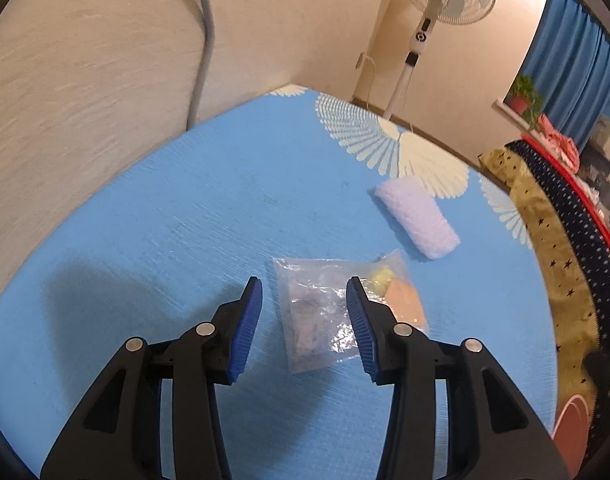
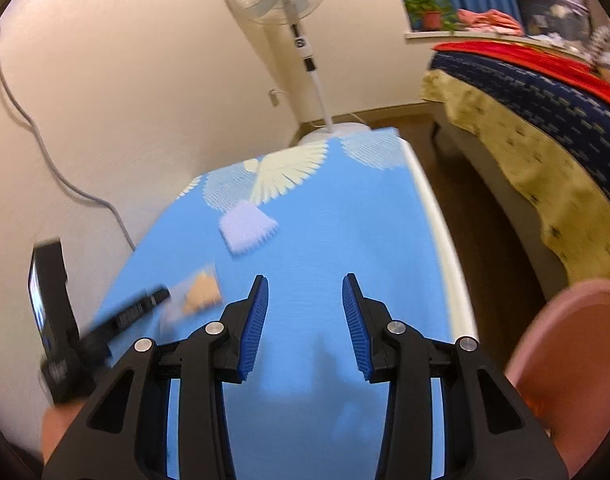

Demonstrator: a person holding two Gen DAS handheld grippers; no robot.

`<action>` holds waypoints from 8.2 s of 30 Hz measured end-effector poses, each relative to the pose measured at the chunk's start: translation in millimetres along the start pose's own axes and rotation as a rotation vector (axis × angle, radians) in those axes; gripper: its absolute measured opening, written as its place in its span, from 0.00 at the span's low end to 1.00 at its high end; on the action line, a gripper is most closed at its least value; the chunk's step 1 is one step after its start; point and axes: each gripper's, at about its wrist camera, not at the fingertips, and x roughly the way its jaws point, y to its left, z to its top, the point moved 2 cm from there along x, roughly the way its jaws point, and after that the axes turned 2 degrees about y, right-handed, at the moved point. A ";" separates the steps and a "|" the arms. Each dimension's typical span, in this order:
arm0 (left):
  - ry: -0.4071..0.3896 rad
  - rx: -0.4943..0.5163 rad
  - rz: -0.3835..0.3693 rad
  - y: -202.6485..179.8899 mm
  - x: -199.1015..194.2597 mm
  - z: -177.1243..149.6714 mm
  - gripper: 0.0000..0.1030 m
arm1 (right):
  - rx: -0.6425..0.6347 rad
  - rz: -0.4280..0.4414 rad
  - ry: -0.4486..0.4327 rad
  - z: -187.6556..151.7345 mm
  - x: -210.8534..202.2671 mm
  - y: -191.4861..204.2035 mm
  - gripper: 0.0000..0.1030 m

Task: Collect trash

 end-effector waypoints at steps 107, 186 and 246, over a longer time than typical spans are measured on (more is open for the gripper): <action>-0.169 0.497 -0.325 -90.3 -224.5 -115.6 0.00 | 0.055 -0.310 -0.232 -86.0 -262.3 -40.0 0.08; -0.006 0.581 -0.571 -224.9 -146.2 -170.3 0.31 | 0.319 -0.682 -0.188 -88.5 -252.7 -168.7 0.64; -0.255 0.389 -0.188 20.7 -314.6 -165.1 0.92 | -0.090 -0.462 -0.115 -175.7 -283.9 51.4 0.95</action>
